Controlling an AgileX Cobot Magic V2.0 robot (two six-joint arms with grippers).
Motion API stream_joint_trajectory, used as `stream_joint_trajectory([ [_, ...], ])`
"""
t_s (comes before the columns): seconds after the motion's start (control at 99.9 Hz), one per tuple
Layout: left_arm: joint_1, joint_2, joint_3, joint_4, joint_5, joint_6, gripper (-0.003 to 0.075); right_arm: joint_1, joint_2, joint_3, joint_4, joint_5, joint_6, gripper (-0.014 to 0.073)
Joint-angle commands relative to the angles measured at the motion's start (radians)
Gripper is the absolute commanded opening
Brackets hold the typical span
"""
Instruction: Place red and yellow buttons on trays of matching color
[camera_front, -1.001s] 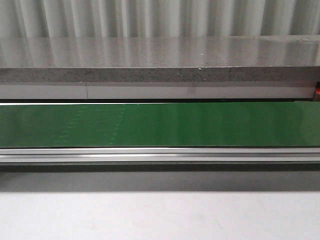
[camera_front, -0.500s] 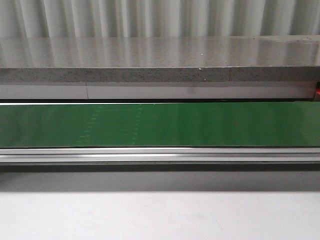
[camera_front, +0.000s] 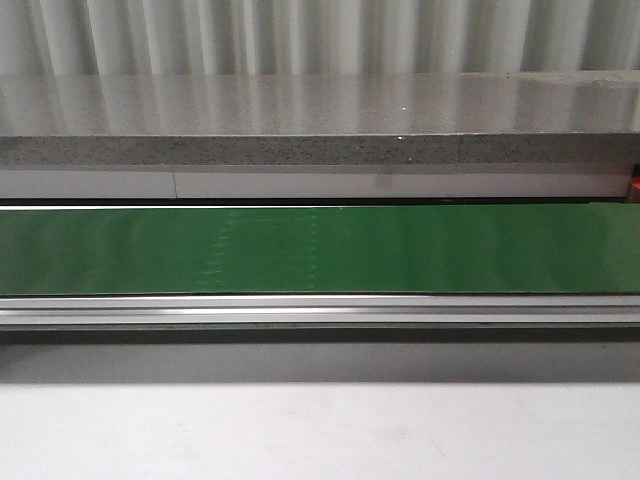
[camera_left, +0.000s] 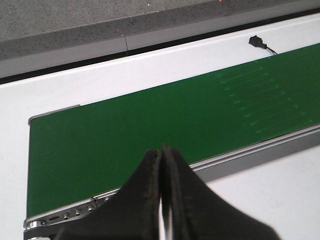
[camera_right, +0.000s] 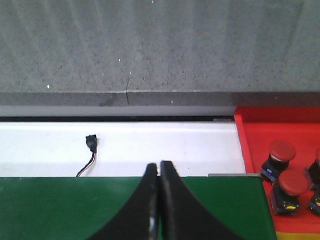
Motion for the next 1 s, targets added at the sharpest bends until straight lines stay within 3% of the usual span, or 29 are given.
stream_joint_trajectory([
  [0.0, -0.008, 0.004, -0.025, -0.023, -0.067, -0.002, -0.002, 0.001, -0.073, 0.053, -0.009, -0.172, -0.008, -0.0068],
  [0.21, -0.008, 0.004, -0.025, -0.023, -0.067, -0.002, -0.002, 0.033, -0.249, 0.27, -0.009, -0.314, -0.008, -0.0068],
  [0.46, -0.008, 0.004, -0.025, -0.023, -0.067, -0.002, -0.002, 0.064, -0.419, 0.544, 0.004, -0.596, 0.0, -0.0068],
  [0.67, -0.008, 0.004, -0.025, -0.023, -0.067, -0.002, -0.002, 0.04, -0.51, 0.661, -0.002, -0.582, 0.01, -0.0068],
  [0.871, -0.008, 0.004, -0.025, -0.023, -0.067, -0.002, -0.002, -0.037, -0.614, 0.724, -0.206, -0.537, 0.204, -0.0068],
  [0.991, -0.008, 0.004, -0.025, -0.023, -0.067, -0.002, -0.002, -0.041, -0.681, 0.775, -0.218, -0.519, 0.212, -0.0068],
])
